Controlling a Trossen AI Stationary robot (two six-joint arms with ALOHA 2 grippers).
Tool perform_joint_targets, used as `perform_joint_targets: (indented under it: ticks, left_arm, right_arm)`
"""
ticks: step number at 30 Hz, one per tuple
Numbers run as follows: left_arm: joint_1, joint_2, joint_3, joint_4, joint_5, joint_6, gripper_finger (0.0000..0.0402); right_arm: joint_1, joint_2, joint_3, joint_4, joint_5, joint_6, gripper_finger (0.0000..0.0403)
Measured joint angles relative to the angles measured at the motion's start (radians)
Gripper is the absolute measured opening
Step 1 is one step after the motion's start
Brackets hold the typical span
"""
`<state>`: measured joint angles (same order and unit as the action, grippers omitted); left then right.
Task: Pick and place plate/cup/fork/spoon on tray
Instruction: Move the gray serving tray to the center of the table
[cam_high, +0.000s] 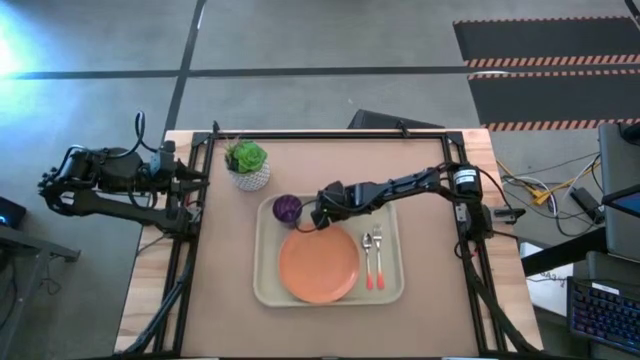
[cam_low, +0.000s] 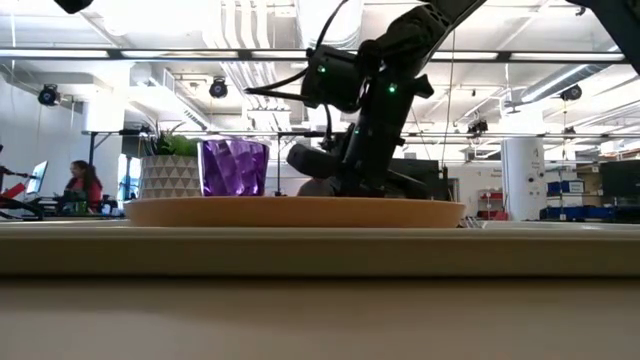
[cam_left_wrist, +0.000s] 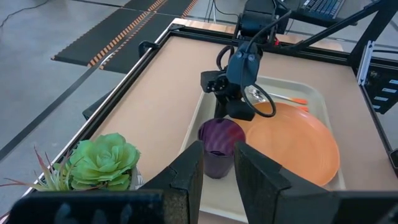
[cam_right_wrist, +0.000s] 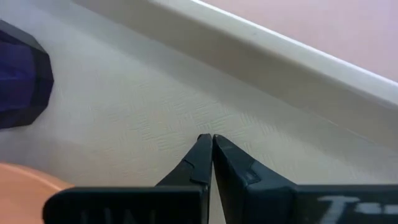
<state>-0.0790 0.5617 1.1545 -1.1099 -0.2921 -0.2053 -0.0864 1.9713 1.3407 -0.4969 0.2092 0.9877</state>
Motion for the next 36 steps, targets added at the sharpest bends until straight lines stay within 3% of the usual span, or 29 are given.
perform_joint_targets:
  ticks: [36]
  left_arm:
    - [0.0, 0.0, 0.0, -0.025, 0.001, 0.002, 0.0073]
  right_arm:
    - [0.014, -0.043, -0.007, -0.065, 0.065, 0.049, 0.0008]
